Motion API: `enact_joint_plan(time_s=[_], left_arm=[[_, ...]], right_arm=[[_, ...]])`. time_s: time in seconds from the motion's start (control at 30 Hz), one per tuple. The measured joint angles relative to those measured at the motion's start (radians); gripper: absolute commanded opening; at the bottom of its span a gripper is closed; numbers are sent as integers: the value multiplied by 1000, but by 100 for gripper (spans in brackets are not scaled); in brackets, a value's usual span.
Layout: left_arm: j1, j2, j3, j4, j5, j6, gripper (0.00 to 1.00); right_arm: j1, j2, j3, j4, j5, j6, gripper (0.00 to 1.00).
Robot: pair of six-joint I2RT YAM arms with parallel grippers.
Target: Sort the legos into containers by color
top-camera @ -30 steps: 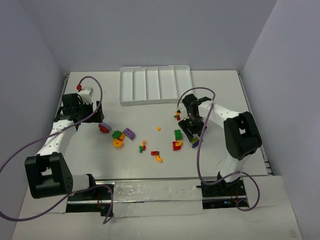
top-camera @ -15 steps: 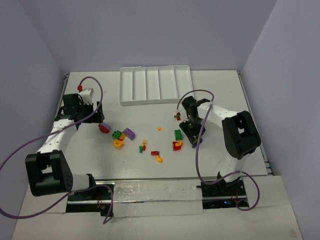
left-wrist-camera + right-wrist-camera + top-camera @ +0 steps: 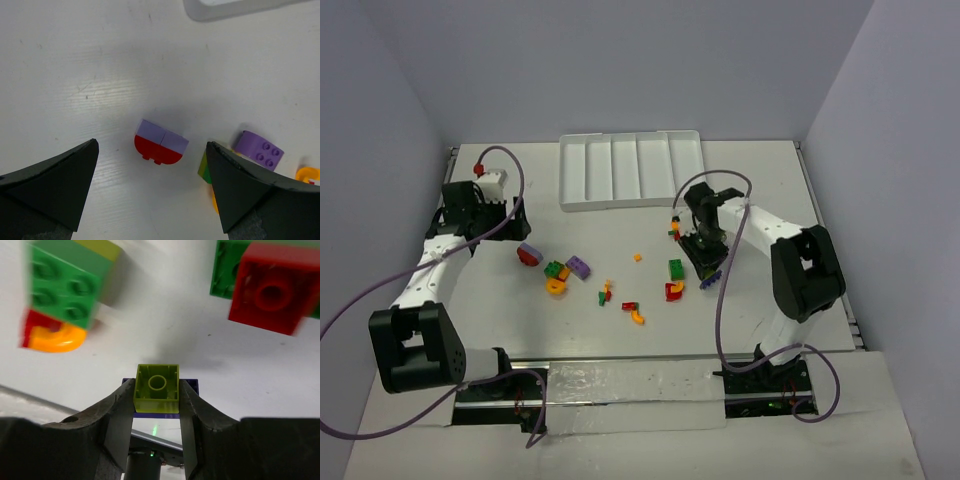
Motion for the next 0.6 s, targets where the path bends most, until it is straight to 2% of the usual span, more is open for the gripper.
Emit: enact_joint_plan(time_s=[0.13, 0.27, 0.33, 0.47, 0.6], left_arm=[[0, -19, 65, -12, 93, -16, 99], [-22, -45, 152, 1, 203, -61, 99], [-63, -52, 189, 21, 230, -85, 99], [-223, -57, 231, 44, 241, -116, 99], [-373, -27, 252, 78, 239, -156, 93]], right_arm=[[-9, -29, 222, -67, -43, 18, 0], [-34, -57, 480, 2, -103, 110, 0], [-42, -83, 524, 59, -125, 181, 0], [-49, -107, 527, 162, -183, 374, 0], [-49, -77, 505, 273, -268, 590, 0]])
